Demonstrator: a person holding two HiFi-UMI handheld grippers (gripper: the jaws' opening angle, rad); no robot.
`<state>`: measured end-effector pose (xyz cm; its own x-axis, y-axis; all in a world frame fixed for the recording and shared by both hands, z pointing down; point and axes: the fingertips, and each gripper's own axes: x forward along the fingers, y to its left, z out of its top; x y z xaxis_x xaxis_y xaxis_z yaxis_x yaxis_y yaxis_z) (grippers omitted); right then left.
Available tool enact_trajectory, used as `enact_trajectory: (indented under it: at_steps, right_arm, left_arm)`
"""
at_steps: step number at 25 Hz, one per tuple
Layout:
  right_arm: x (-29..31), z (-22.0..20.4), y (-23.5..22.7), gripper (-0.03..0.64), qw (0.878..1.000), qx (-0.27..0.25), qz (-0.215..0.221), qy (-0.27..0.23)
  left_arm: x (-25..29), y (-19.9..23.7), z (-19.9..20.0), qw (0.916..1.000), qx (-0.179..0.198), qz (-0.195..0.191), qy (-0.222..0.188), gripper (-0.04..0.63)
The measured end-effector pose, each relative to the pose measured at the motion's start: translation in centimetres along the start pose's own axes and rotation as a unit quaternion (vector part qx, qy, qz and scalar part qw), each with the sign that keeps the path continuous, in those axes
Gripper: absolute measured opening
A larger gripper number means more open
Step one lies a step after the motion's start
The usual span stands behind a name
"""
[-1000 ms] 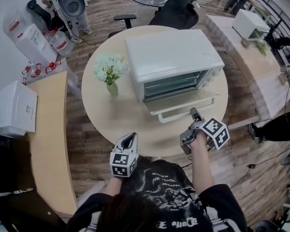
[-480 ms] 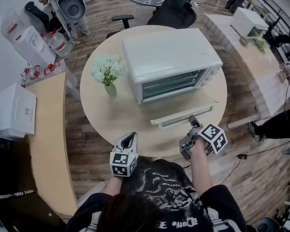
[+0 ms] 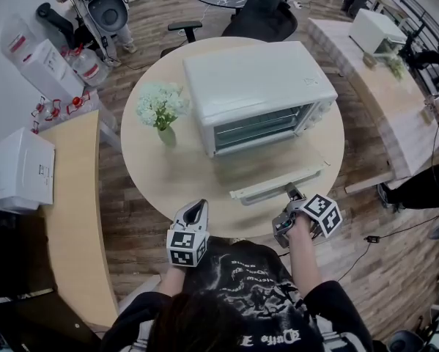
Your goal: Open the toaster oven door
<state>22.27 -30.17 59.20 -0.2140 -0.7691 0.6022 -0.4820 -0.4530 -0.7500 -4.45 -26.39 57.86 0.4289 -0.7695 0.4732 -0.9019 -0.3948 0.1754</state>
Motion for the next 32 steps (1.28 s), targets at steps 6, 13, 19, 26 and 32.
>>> enact_trajectory:
  at_steps: [6, 13, 19, 26, 32]
  right_arm:
    - [0.4, -0.5, -1.5, 0.103, 1.0, 0.013, -0.004, 0.009]
    - [1.1, -1.4, -4.0, 0.103, 0.999, 0.023, -0.019, 0.021]
    - [1.8, -1.9, -5.3, 0.103, 0.999, 0.021, -0.028, 0.029]
    - [2.1, -2.2, -6.2, 0.102, 0.999, 0.031, -0.005, 0.023]
    - [2.7, -2.6, -7.0, 0.103, 1.0, 0.023, 0.017, 0.009]
  left_arm:
    - [0.2, 0.3, 0.1, 1.0, -0.002, 0.004, 0.002, 0.02]
    - [0.3, 0.1, -0.1, 1.0, -0.001, 0.004, 0.005, 0.02]
    - [0.3, 0.2, 0.0, 0.9999, -0.002, 0.009, 0.005, 0.02]
    - [0.1, 0.2, -0.5, 0.9998, -0.003, 0.015, 0.009, 0.02]
    - [-0.2, 0.5, -0.9, 0.9997, -0.004, 0.021, 0.011, 0.02]
